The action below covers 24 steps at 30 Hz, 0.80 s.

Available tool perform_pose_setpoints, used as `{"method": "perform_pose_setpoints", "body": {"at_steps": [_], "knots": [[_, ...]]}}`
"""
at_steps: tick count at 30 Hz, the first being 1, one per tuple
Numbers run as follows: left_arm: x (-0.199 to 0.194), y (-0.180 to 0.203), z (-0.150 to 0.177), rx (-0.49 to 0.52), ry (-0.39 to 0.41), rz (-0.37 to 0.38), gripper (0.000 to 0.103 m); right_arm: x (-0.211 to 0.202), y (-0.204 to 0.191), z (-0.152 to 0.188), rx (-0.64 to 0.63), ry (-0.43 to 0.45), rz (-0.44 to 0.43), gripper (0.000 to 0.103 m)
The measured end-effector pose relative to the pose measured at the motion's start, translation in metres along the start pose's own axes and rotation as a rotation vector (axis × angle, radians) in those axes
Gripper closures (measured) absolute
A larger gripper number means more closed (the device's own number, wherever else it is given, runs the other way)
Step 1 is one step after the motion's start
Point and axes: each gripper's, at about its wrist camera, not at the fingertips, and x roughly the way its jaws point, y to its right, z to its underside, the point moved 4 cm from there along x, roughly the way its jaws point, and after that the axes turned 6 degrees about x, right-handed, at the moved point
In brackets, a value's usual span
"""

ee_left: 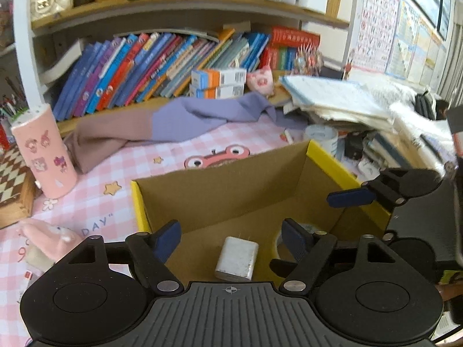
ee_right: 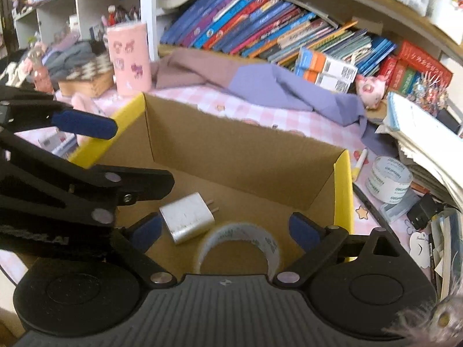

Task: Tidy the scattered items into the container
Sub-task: 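Lower the tape roll and charger plug into the box and open both grippers, then lift both grippers out of the yellow box and back away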

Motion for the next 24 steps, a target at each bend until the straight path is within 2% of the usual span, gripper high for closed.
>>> {"method": "perform_pose_setpoints", "body": {"at_steps": [7, 15, 24], "knots": [[-0.040, -0.002, -0.004, -0.009, 0.098, -0.013, 0.019, -0.037, -0.010, -0.007, 0.050, 0.143, 0.051, 0.008], [-0.076, -0.015, 0.014, -0.070, 0.169, -0.033, 0.017, -0.079, -0.028, 0.004, 0.122, 0.278, 0.133, 0.008], [-0.105, -0.019, 0.033, -0.069, 0.196, 0.003, 0.016, -0.112, -0.047, 0.042, 0.210, 0.301, 0.227, 0.008]]}}
